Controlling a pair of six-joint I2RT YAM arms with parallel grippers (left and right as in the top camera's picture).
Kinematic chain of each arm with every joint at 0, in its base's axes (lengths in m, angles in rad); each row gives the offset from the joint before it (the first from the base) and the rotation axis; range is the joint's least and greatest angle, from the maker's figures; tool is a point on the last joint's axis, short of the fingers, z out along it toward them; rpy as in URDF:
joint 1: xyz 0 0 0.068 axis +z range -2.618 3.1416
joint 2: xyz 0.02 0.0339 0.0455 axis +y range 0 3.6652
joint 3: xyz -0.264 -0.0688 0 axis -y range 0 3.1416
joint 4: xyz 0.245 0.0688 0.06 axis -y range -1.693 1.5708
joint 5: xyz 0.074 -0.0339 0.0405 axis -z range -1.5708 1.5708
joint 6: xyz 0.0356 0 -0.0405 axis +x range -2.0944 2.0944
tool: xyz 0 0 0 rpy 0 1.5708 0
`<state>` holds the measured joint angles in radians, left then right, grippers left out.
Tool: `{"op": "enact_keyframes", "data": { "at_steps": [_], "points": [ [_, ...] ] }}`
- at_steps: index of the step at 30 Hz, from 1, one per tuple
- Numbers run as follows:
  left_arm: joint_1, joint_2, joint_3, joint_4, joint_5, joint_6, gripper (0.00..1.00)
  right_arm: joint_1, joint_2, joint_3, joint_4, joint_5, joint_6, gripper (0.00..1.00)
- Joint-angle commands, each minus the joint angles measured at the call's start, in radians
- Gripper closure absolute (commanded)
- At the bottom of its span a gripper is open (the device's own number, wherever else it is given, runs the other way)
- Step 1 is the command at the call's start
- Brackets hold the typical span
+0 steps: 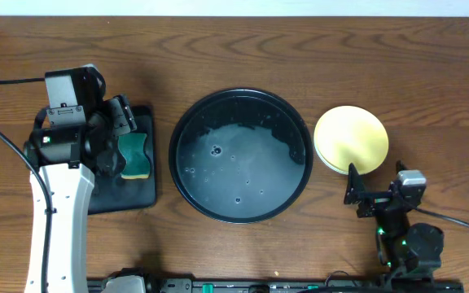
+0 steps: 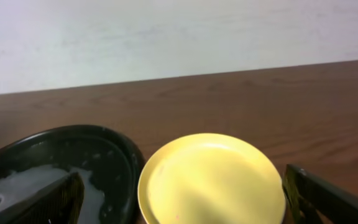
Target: Clean dirty plates on tray and stack at the side
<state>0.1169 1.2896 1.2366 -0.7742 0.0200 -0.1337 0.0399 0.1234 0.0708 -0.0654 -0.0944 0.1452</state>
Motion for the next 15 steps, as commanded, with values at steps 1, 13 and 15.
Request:
{"op": "enact_keyframes", "data": {
  "at_steps": [1, 13, 15],
  "points": [
    [0.004, 0.004, 0.004, 0.001, -0.002, -0.001, 0.25, -0.002, -0.074, -0.067, 0.013, 0.001, 0.026, 0.01],
    [0.004, 0.004, 0.004, 0.001, -0.002, -0.001, 0.25, 0.017, -0.119, -0.065, -0.002, 0.023, 0.026, 0.01],
    [0.004, 0.004, 0.004, 0.001, -0.002, -0.001, 0.25, 0.017, -0.119, -0.065, -0.002, 0.023, 0.026, 0.01]
  ]
}}
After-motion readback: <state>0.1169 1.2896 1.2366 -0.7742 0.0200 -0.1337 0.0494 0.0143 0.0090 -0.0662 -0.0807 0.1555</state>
